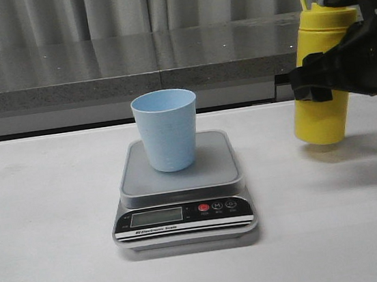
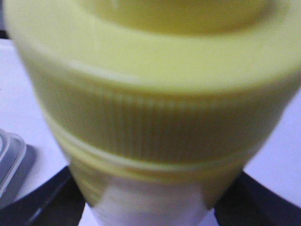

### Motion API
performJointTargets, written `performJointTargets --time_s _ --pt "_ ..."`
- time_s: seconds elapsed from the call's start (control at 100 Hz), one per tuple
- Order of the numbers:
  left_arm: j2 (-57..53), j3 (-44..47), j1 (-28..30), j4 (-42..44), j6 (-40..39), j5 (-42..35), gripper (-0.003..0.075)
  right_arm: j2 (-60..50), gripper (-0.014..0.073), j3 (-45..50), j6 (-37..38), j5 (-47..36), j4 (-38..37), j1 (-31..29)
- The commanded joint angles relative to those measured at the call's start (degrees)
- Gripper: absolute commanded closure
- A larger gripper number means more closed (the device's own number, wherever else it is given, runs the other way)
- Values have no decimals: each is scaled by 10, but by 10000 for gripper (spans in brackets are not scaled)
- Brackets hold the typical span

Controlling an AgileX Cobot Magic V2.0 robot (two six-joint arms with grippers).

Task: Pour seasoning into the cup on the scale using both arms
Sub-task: 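Lift the yellow bottle and tilt its nozzle toward the blue cup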

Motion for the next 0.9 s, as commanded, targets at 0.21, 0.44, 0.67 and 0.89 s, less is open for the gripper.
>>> performJointTargets --time_s 0.21,0.44,0.67,0.89 --pt "4 -16 0 -8 -3 -43 741 -64 258 -152 -4 298 -175 3" --pt "4 -16 0 -8 -3 -43 741 -64 258 -210 -4 422 -337 46" --pt "4 -16 0 -8 -3 -43 741 -64 258 -211 -4 436 -576 119" --pt "4 -16 0 -8 -3 -43 741 -64 258 -211 -4 439 -728 164"
